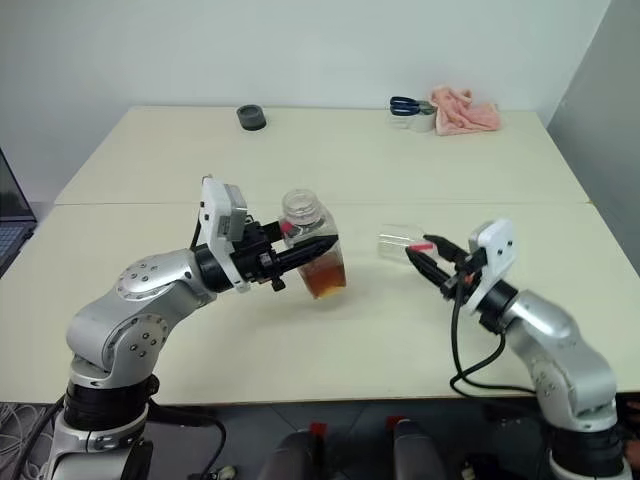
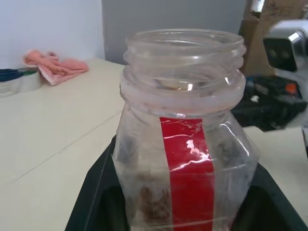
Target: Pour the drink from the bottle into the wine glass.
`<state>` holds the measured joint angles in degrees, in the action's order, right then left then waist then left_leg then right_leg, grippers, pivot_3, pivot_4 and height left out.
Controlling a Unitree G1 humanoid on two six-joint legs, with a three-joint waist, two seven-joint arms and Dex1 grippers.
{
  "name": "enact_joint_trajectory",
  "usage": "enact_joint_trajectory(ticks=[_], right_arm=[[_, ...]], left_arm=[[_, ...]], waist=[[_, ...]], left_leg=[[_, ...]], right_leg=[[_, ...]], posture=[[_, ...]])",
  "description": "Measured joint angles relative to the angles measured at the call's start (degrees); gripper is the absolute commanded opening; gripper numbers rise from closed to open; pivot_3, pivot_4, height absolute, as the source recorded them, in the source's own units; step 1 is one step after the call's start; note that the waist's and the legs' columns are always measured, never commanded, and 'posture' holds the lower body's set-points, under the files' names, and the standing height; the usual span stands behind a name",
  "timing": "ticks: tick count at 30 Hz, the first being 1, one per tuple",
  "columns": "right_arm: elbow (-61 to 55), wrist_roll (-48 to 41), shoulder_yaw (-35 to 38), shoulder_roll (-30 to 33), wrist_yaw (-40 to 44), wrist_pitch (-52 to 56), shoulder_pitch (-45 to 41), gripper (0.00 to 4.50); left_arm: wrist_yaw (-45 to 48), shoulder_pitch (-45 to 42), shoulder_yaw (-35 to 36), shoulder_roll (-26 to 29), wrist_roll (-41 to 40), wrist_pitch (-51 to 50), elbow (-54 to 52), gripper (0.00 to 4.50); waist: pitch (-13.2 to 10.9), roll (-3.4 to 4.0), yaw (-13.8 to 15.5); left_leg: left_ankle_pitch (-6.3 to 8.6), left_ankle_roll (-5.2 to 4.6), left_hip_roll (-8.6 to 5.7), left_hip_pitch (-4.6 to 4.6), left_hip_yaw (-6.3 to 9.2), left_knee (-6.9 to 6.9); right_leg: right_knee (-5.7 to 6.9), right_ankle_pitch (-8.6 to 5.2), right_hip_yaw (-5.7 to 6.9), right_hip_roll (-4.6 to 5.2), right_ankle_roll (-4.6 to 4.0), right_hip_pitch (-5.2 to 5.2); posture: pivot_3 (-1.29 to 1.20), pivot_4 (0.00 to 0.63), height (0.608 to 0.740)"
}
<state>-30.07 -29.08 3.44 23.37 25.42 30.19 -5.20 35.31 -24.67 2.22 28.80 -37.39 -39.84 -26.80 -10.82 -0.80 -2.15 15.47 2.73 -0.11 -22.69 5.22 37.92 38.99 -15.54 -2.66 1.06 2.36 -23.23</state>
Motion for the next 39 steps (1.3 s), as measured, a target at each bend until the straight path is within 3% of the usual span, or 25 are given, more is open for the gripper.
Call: enact_joint_trajectory(ticks=[4,9,17,31,39], right_arm=[[3.49,7.70,-6.82,-5.76,-5.22,-2.94,2.36,1.80],[11.36,11.99,-7.16,-11.15,-9.48,-6.40,2.36,1.80],[17.19,14.98,-4.60,-9.97,-9.27,-11.82,2.36,4.46],[10.08,12.02,-4.59,-1.49,-1.04,-5.95,1.62,4.46],[10.50,10.71,-4.81,-5.15,-1.81,-2.74,-1.23,4.46]], left_arm=[[-2.29,0.19,-0.03,-1.01,0.02,0.00,-0.07,1.84],[-3.68,0.03,-0.04,-1.47,0.05,0.00,-0.07,1.84],[-4.51,-0.50,-0.05,-1.50,0.05,0.05,-0.06,1.84],[-4.60,-0.50,-0.08,-1.62,0.26,0.32,0.16,1.84],[-4.72,-0.50,-0.08,-1.61,0.29,0.36,0.15,1.84]], waist=[[0.00,-0.01,0.08],[0.00,-0.01,0.36],[0.00,-0.01,0.31],[0.00,-0.01,0.30],[0.00,-0.01,0.30]], left_leg=[[-0.03,0.05,-0.06,-0.02,-0.04,0.02],[-0.05,0.09,-0.12,-0.06,-0.01,0.02],[-0.04,0.07,-0.12,-0.05,-0.03,0.01],[-0.04,0.07,-0.12,-0.05,-0.01,0.02],[-0.04,0.07,-0.11,-0.05,0.00,0.02]], right_leg=[[0.00,0.01,-0.04,0.03,-0.02,-0.01],[-0.03,0.02,-0.02,0.09,-0.03,-0.01],[-0.03,0.02,-0.02,0.09,-0.03,-0.01],[-0.02,0.02,-0.01,0.09,-0.03,0.00],[-0.02,0.02,0.00,0.08,-0.03,0.00]], posture=[[0.00,0.150,0.740],[0.00,0.150,0.740],[0.00,0.150,0.740],[0.00,0.150,0.740],[0.00,0.150,0.740]])
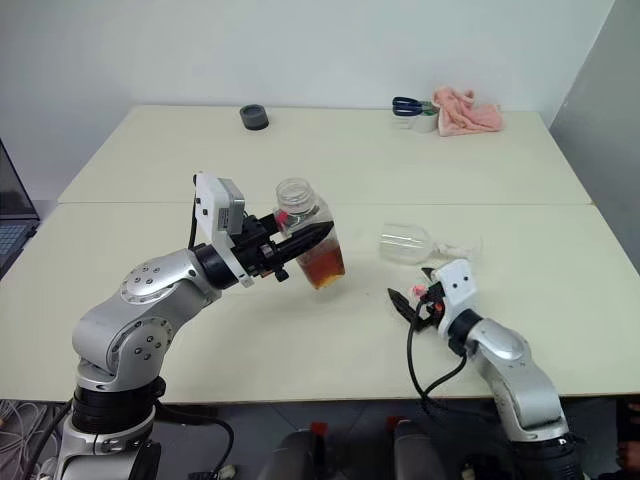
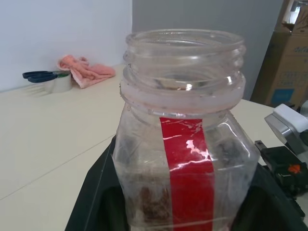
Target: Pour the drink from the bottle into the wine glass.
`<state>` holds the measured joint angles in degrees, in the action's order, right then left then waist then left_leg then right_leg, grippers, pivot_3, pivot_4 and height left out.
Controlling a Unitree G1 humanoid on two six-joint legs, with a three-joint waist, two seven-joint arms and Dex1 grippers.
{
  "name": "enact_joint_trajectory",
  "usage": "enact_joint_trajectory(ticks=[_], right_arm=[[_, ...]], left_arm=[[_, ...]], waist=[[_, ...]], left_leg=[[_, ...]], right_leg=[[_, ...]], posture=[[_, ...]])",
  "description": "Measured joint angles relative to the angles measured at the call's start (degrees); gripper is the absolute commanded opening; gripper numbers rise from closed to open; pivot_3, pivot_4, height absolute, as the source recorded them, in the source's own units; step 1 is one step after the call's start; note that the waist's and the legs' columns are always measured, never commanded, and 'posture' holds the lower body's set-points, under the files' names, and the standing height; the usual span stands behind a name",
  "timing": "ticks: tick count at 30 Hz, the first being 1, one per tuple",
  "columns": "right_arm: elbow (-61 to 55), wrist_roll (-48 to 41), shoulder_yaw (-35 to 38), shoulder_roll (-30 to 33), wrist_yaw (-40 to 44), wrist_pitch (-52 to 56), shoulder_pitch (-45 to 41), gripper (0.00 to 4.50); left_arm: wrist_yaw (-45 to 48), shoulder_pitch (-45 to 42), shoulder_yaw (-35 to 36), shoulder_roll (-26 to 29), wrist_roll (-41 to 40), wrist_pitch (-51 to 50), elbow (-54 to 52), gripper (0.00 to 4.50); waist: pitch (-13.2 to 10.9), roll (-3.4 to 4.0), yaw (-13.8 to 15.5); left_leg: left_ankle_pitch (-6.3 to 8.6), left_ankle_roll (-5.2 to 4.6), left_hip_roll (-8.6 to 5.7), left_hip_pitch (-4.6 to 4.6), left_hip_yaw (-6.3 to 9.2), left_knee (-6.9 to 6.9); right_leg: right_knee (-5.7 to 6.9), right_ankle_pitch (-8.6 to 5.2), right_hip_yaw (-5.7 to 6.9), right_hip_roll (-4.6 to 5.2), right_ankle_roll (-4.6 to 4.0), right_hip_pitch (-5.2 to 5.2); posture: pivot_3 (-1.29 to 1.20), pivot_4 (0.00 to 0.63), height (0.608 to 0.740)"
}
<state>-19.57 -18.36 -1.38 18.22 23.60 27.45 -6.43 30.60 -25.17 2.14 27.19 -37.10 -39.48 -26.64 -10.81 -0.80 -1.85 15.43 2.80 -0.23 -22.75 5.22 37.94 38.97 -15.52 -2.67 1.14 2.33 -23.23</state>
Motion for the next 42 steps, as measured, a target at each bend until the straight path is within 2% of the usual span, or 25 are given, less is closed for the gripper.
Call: enact_joint_trajectory(ticks=[8,13,17,20,23,30,36,42], right_arm=[[0.05,-0.28,0.21,0.09,0.12,0.57,-1.06,4.46],[-4.43,-5.98,0.76,4.03,8.19,-0.59,-0.95,4.46],[-8.82,-14.82,1.90,10.25,17.25,2.09,-3.56,4.46],[-8.86,-22.14,3.41,12.65,20.51,6.49,-13.65,4.46],[-8.08,-25.71,3.19,12.34,21.48,8.76,-21.84,4.46],[-5.40,-25.63,-0.97,7.53,20.81,10.57,-25.85,4.46],[-4.90,-24.50,-2.18,7.14,21.35,9.84,-25.41,4.46],[-4.31,-23.77,-2.14,7.05,21.21,9.30,-24.99,4.46]], left_arm=[[-0.15,0.00,0.02,0.06,0.02,0.00,0.00,1.84],[-2.68,-0.28,2.24,0.71,2.16,0.93,1.35,1.84],[-8.82,-2.67,5.36,2.05,9.67,4.96,9.90,1.84],[-13.23,-5.65,7.77,2.47,15.52,9.81,19.40,1.84],[-17.25,-8.51,9.44,1.90,19.93,15.17,27.23,1.84],[-19.99,-9.87,12.13,-1.20,22.44,26.34,40.38,1.84],[-18.64,-10.22,14.01,-1.36,22.68,35.54,50.43,1.84],[-16.21,-10.24,14.39,-1.42,22.05,39.10,56.42,1.84]], waist=[[0.00,0.00,0.04],[0.00,0.00,-0.02],[-0.01,0.00,-0.13],[-0.01,-0.01,-0.36],[0.02,-0.05,0.06],[0.05,-0.11,0.40],[0.05,-0.11,0.25],[0.05,-0.13,0.19]], left_leg=[[0.00,0.00,-0.02,-0.01,0.00,0.01],[0.00,-0.01,-0.01,0.01,0.01,0.01],[0.01,-0.02,-0.01,0.04,0.02,0.03],[0.01,-0.02,0.00,0.05,0.07,0.01],[0.01,-0.02,-0.02,-0.07,0.24,0.01],[0.00,0.00,-0.18,-0.21,0.23,0.09],[0.00,-0.01,-0.13,-0.15,0.26,0.08],[0.00,-0.01,-0.14,-0.15,0.26,0.08]], right_leg=[[0.00,0.00,0.00,0.02,0.00,0.00],[0.01,0.00,0.01,0.00,0.00,0.00],[0.01,0.00,0.03,-0.02,0.00,0.03],[0.02,0.01,0.08,-0.04,0.00,0.01],[-0.05,0.01,0.23,0.00,-0.02,0.01],[-0.09,0.02,0.20,0.33,-0.02,-0.04],[-0.01,0.02,0.25,0.14,-0.02,-0.04],[-0.01,0.02,0.25,0.15,-0.02,-0.04]], posture=[[0.00,0.150,0.740],[0.00,0.150,0.740],[0.00,0.150,0.740],[0.00,0.150,0.740],[0.00,0.150,0.740],[0.00,0.150,0.740],[0.00,0.150,0.740],[0.00,0.150,0.740]])
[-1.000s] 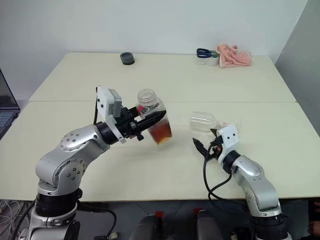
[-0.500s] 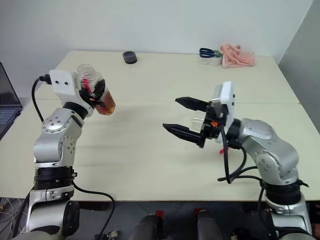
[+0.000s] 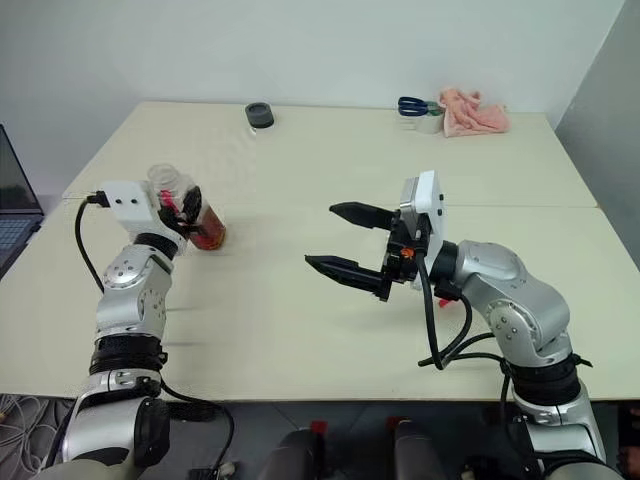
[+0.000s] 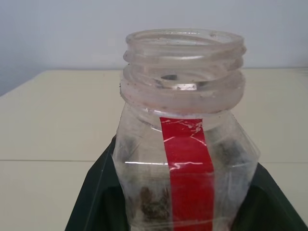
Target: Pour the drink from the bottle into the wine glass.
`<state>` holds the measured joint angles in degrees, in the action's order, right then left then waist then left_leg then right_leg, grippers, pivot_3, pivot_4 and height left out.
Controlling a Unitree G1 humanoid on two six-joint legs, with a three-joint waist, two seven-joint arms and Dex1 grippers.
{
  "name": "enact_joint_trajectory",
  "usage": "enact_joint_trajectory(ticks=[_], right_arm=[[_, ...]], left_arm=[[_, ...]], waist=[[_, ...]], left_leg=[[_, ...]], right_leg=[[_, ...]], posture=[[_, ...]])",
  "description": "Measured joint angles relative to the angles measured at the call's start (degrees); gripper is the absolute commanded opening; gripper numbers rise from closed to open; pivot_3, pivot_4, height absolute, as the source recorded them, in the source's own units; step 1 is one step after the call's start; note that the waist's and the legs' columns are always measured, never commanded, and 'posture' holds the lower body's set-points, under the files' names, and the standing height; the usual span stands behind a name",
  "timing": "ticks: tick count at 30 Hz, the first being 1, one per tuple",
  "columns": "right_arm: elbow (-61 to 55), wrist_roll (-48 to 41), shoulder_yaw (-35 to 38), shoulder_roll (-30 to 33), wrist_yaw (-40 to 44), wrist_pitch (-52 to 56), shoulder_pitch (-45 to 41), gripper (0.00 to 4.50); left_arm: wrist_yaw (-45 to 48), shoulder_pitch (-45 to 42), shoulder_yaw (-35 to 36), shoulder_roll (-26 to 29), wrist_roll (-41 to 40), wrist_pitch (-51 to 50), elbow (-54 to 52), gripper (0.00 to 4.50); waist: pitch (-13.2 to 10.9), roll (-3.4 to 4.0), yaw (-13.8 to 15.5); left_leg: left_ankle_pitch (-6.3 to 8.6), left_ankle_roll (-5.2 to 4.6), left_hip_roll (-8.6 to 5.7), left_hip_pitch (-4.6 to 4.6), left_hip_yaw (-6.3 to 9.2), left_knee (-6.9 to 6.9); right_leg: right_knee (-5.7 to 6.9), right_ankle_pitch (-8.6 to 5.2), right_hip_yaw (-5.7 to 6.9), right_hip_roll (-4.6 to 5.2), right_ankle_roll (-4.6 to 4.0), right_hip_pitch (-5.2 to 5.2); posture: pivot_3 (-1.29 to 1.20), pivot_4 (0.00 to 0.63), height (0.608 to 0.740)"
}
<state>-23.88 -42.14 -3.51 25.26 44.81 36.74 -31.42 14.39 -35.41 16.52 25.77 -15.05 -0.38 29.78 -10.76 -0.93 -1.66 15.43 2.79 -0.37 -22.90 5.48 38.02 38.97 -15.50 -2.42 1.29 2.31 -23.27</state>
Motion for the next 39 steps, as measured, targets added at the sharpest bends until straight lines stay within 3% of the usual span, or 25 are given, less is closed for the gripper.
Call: enact_joint_trajectory(ticks=[1,10,17,22,30,35,39], right_arm=[[0.00,0.10,0.01,-0.06,-0.11,0.00,0.02,4.46],[0.00,0.50,0.02,-0.70,-1.30,0.00,0.65,4.50],[-0.04,0.89,0.02,-0.36,-1.64,0.07,0.79,4.50],[-1.61,3.18,0.09,1.28,-4.18,0.13,5.62,4.50],[-2.73,9.64,-0.08,2.46,-8.55,-1.07,12.56,4.50],[4.70,25.24,-1.16,8.55,-13.76,-7.52,10.51,4.50],[14.13,38.81,-5.86,14.51,-13.83,-19.54,8.22,4.50]], left_arm=[[-0.02,-0.14,0.41,-0.02,-0.17,0.58,0.68,1.84],[-0.01,-0.84,1.58,-0.01,-0.01,2.07,6.00,4.45],[0.03,1.99,1.50,0.01,0.08,0.24,2.83,4.45],[-0.06,14.73,0.24,-3.87,-1.35,-7.74,-12.36,4.45],[-2.49,22.48,-0.48,-5.85,-2.59,-17.77,-29.15,4.45],[1.01,33.96,-6.02,-5.21,-3.44,-25.09,-44.73,4.45],[10.65,37.36,-12.47,0.88,-8.62,-30.68,-56.23,4.45]], waist=[[0.00,0.00,-0.01],[0.01,-0.01,-0.08],[0.01,-0.02,-0.19],[0.04,-0.03,-0.09],[0.05,-0.06,-0.11],[0.06,-0.06,-0.15],[0.05,-0.06,-0.02]], left_leg=[[0.00,0.00,0.00,0.01,0.00,0.00],[0.00,0.00,0.00,0.03,0.01,0.00],[0.00,0.00,0.01,0.04,0.03,-0.01],[0.00,0.00,0.05,0.03,0.23,-0.02],[0.00,0.00,0.02,0.08,0.14,-0.04],[0.00,0.01,0.03,0.15,-0.09,-0.05],[0.00,0.01,0.05,0.14,-0.21,-0.08]], right_leg=[[0.01,0.00,-0.01,0.00,0.00,0.00],[0.03,0.00,0.00,-0.01,0.00,0.00],[0.04,0.00,-0.05,0.00,0.00,0.00],[0.02,0.00,-0.10,0.09,0.00,0.00],[0.03,0.00,-0.08,0.02,0.01,0.04],[0.01,0.00,-0.15,0.00,0.01,0.07],[0.00,-0.01,-0.15,-0.02,0.01,0.06]], posture=[[0.00,0.150,0.740],[0.00,0.150,0.740],[0.00,0.150,0.740],[0.00,0.150,0.740],[0.00,0.150,0.740],[0.00,0.150,0.740],[0.00,0.150,0.740]])
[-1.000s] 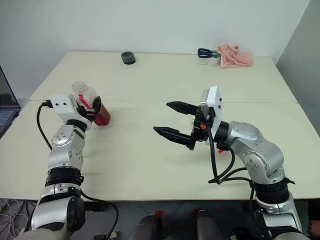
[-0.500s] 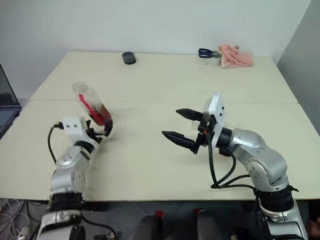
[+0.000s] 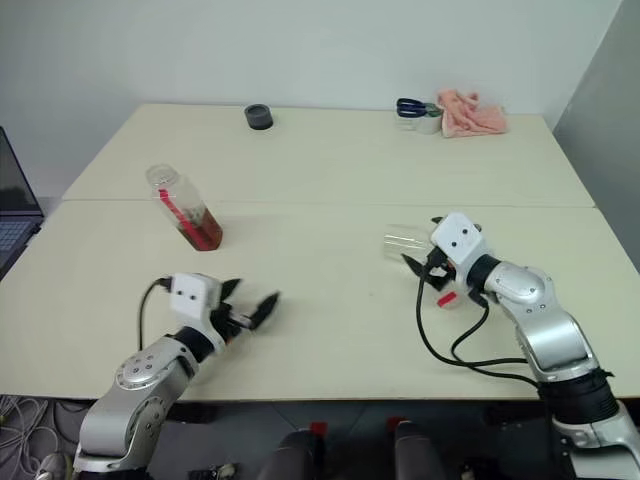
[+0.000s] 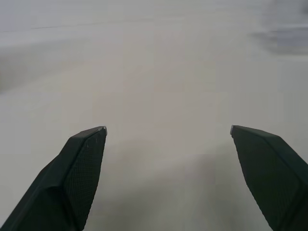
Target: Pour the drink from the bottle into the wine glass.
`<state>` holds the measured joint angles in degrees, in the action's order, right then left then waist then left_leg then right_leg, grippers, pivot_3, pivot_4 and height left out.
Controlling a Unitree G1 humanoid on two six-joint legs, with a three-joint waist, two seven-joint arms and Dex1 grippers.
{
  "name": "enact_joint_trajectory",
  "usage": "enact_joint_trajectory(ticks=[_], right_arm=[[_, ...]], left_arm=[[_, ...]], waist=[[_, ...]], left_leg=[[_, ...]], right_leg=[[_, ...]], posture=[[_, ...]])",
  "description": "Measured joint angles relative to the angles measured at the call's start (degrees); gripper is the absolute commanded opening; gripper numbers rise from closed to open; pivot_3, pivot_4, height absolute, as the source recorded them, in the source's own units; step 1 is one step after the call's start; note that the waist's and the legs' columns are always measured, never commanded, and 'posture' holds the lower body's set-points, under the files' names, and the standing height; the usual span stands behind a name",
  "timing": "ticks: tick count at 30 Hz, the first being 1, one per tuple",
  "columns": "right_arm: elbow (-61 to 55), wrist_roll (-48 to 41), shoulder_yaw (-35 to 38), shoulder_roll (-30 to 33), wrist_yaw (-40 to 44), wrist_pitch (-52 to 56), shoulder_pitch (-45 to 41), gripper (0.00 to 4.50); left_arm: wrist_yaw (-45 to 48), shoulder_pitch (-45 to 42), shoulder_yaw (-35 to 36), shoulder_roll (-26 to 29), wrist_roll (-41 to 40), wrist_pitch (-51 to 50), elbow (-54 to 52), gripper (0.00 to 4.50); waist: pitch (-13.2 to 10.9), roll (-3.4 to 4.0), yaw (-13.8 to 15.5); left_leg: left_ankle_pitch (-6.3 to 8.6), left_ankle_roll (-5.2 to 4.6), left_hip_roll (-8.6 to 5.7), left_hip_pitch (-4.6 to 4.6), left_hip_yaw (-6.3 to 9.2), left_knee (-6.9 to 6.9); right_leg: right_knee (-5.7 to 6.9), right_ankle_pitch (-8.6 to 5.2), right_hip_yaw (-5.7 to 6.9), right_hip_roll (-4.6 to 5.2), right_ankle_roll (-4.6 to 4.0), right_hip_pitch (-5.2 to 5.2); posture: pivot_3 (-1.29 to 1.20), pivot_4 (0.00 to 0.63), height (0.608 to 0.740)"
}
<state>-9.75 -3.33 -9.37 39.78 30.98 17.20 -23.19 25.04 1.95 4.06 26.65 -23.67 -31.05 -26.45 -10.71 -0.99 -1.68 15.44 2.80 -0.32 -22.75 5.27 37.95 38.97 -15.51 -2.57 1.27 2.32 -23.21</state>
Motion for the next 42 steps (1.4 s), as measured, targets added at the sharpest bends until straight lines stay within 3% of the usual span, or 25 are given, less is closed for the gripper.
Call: enact_joint_trajectory(ticks=[5,8,14,24,28,37,38,42], right_arm=[[8.78,10.78,-3.80,4.42,1.59,-11.74,-3.03,4.50],[12.55,15.50,-5.55,5.55,2.73,-15.68,-4.24,4.50],[17.15,22.08,-7.83,5.85,4.94,-19.44,-7.36,4.50],[22.48,27.06,-9.40,4.03,7.81,-19.89,-10.32,4.50],[24.55,27.79,-9.50,3.48,8.58,-20.29,-11.81,3.63],[26.88,28.66,-9.22,3.54,8.35,-22.65,-12.08,0.38],[27.28,28.81,-9.12,3.50,7.91,-22.98,-12.41,0.14],[29.78,29.48,-9.29,2.53,7.36,-24.06,-13.89,0.14]], left_arm=[[12.01,-3.00,-1.06,10.99,-11.76,-9.41,-9.90,4.45],[15.28,-7.03,-1.55,14.48,-15.46,-12.82,-11.95,4.45],[15.59,-13.00,-3.88,14.50,-16.62,-14.94,-11.74,4.45],[15.30,-13.49,-5.23,13.60,-15.15,-14.68,-9.97,4.45],[14.93,-13.52,-6.12,13.12,-15.10,-14.68,-9.98,4.50],[15.08,-13.59,-6.12,13.00,-15.00,-14.67,-9.98,4.50],[15.17,-13.52,-6.11,13.10,-15.01,-14.67,-10.00,4.50],[15.71,-12.45,-5.96,13.89,-15.01,-14.67,-10.13,4.50]], waist=[[0.00,0.00,-0.17],[0.00,0.00,-0.16],[0.00,0.00,-0.20],[0.00,0.00,-0.15],[0.00,0.00,-0.18],[0.00,0.00,-0.17],[0.00,0.01,-0.16],[0.00,0.01,-0.22]], left_leg=[[0.00,-0.01,0.04,0.05,-0.11,-0.03],[0.00,-0.01,0.05,0.06,-0.14,-0.01],[0.00,0.00,0.05,0.05,-0.14,0.00],[0.00,0.00,0.04,0.05,-0.14,0.02],[0.00,0.00,0.05,0.05,-0.14,0.02],[0.00,0.00,0.04,0.06,-0.15,0.02],[0.00,0.00,0.03,0.06,-0.15,0.02],[0.00,0.00,0.04,0.07,-0.17,0.02]], right_leg=[[0.00,0.00,-0.08,-0.03,0.00,0.00],[0.00,0.00,-0.11,-0.04,0.00,0.01],[0.00,0.00,-0.13,-0.05,-0.01,0.00],[0.00,0.00,-0.13,-0.03,-0.01,0.01],[0.01,0.00,-0.13,-0.03,-0.02,0.00],[0.01,0.00,-0.13,-0.03,-0.02,0.01],[0.01,0.00,-0.14,-0.02,-0.02,0.01],[0.01,0.01,-0.15,-0.02,-0.02,0.01]], posture=[[0.00,0.150,0.740],[0.00,0.150,0.740],[0.00,0.150,0.740],[0.00,0.150,0.740],[0.00,0.150,0.740],[0.00,0.150,0.740],[0.00,0.150,0.740],[0.00,0.150,0.740]])
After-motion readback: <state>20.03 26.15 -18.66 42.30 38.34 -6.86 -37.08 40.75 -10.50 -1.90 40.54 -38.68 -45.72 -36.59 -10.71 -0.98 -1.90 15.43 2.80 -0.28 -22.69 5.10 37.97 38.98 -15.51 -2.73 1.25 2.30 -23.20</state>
